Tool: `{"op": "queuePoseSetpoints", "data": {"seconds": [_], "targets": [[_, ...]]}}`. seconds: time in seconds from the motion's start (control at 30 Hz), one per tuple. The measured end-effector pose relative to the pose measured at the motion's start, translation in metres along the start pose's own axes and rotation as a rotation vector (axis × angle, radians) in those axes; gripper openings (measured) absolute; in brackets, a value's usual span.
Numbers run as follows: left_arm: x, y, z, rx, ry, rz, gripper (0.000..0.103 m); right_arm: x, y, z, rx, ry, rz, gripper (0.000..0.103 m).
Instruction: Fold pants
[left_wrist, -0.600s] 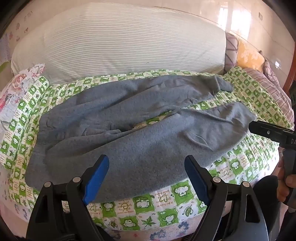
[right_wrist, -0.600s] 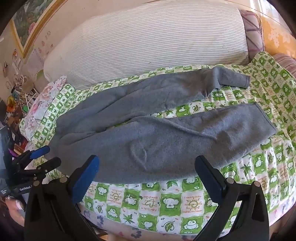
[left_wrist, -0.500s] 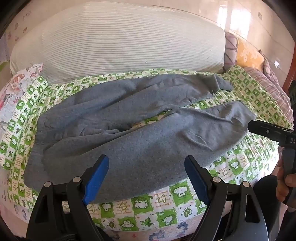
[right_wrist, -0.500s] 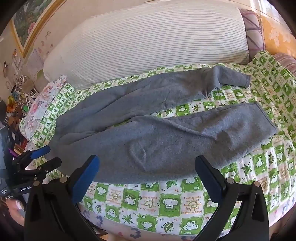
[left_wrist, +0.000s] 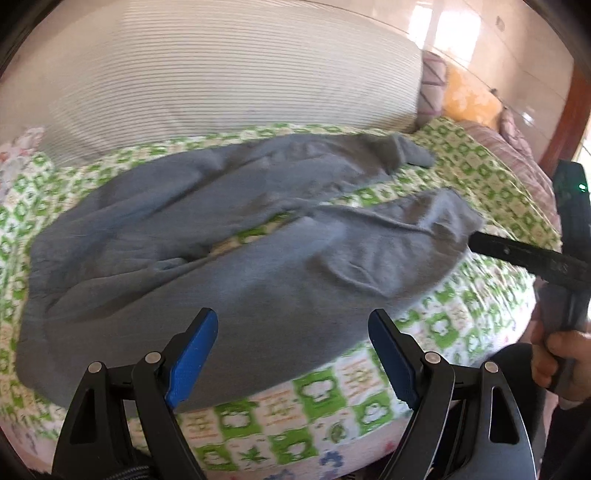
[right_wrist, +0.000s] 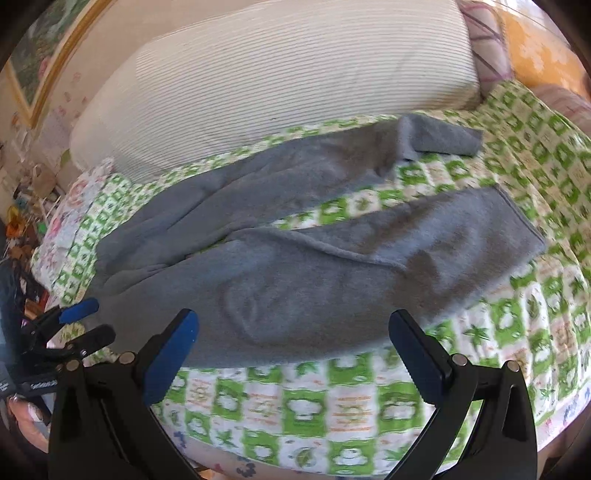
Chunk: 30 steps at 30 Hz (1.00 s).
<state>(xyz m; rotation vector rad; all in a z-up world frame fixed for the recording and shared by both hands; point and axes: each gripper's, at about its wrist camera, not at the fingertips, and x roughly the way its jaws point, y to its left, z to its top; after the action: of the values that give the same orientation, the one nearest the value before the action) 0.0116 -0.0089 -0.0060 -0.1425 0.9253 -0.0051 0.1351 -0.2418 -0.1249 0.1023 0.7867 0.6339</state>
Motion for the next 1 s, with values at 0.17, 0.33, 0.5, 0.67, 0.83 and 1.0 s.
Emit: {"op": "queuePoseSetpoints", "data": {"seconds": [0.17, 0.33, 0.5, 0.67, 0.83, 1.0], "targets": [[0.02, -0.022, 0.004, 0.064, 0.04, -0.048, 0.084, -0.007, -0.05, 0.001, 0.121, 0.007, -0.04, 0.103], [0.041, -0.045, 0.005, 0.133, 0.071, -0.1, 0.084, -0.012, -0.102, 0.001, 0.269, 0.004, -0.065, 0.103], [0.069, -0.068, 0.006, 0.225, 0.111, -0.103, 0.084, -0.012, -0.154, 0.01, 0.375, -0.024, -0.141, 0.103], [0.097, -0.086, 0.004, 0.329, 0.144, -0.04, 0.084, 0.003, -0.198, 0.023, 0.442, -0.024, -0.223, 0.101], [0.118, -0.091, 0.006, 0.371, 0.159, -0.005, 0.084, 0.033, -0.22, 0.031, 0.472, 0.017, -0.269, 0.067], [0.126, -0.086, 0.015, 0.319, 0.193, -0.121, 0.028, 0.035, -0.217, 0.039, 0.43, 0.004, -0.28, 0.004]]}}
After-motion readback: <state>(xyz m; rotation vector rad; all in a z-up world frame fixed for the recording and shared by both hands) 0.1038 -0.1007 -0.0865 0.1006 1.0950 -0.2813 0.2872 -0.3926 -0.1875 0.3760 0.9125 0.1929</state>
